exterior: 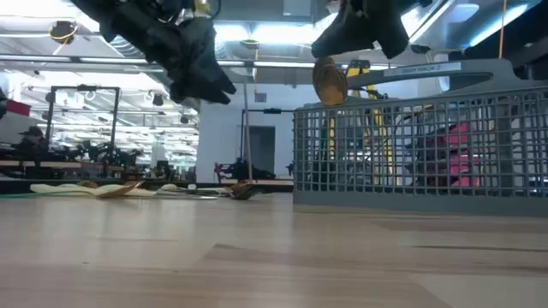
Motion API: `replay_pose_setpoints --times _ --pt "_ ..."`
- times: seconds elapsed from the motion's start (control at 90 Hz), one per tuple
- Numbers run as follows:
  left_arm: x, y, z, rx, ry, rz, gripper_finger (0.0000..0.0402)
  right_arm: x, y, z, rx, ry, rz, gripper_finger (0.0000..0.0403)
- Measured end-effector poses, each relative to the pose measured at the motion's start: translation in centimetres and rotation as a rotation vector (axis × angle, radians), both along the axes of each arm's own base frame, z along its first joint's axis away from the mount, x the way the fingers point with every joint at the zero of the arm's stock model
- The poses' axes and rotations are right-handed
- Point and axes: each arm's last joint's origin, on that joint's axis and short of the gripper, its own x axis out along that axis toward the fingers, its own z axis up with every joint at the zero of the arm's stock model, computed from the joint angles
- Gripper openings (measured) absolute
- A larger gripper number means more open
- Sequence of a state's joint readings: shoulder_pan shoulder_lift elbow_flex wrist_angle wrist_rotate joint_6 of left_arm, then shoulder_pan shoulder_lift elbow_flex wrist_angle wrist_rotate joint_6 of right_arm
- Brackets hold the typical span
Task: Sort silverware
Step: Put the gold spoon into the cutlery rack
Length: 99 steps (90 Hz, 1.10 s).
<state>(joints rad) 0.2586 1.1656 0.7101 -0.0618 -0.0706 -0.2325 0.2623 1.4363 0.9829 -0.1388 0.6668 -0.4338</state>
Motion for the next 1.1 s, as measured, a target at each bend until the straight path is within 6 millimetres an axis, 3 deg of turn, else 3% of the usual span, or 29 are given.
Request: replay_pose_setpoints --times 0.267,0.422,0.611,0.744,0.9,1.1 --pt "-0.2 0.7 0.0 -0.001 0.007 0.025 0.0166 -1.4 0.4 1.3 0.014 -0.009 0.025 0.0088" --pt "-0.5 1.1 -0.3 -0.003 0.038 0.042 0.0166 -3.2 1.4 3.8 0.055 -0.113 0.095 0.0088" --pt "-1.7 1.4 -1.6 -0.050 0.201 0.073 0.0166 -5.5 1.7 6.1 0.117 -0.199 0.131 0.0088" --pt "-2.5 0.7 -2.5 -0.083 0.344 0.033 0.0166 -6.3 1.7 6.5 0.139 -0.205 0.134 0.0088" --pt "-4.2 -0.3 -3.7 -0.075 0.586 0.124 0.0166 -6.3 1.6 6.2 0.154 -0.177 0.125 0.0088" --pt "-5.3 -3.4 -4.3 -0.155 0.730 0.130 0.0166 -6.3 1.6 6.0 0.177 -0.172 0.116 0.0088"
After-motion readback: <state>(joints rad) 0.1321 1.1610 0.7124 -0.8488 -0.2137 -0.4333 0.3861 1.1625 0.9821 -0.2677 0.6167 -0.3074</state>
